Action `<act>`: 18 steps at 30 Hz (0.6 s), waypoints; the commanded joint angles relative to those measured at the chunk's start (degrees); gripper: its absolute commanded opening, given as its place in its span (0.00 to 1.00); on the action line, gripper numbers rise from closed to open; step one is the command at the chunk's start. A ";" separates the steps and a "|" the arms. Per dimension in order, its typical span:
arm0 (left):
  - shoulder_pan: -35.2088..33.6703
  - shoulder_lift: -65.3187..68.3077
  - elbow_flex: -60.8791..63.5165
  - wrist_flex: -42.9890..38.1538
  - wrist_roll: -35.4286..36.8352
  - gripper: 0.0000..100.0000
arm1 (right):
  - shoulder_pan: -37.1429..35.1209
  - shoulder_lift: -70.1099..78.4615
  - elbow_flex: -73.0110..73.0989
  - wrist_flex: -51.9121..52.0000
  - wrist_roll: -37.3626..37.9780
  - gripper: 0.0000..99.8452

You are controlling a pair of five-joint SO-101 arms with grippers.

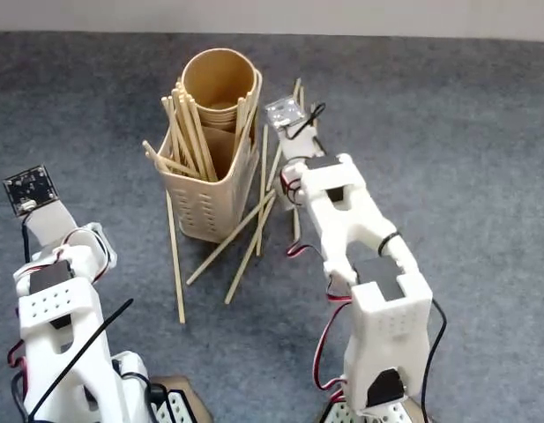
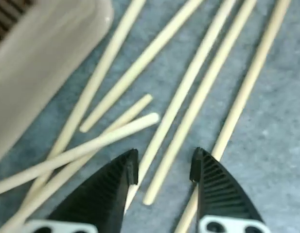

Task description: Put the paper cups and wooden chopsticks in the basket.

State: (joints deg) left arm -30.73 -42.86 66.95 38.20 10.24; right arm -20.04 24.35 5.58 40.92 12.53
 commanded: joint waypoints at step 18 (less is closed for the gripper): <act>0.75 -1.01 -0.22 -0.70 0.26 0.21 | 1.71 -4.44 -3.12 5.49 -2.73 0.01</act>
State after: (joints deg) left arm -30.73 -42.86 66.95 38.20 10.24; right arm -18.02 24.44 4.79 44.70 12.26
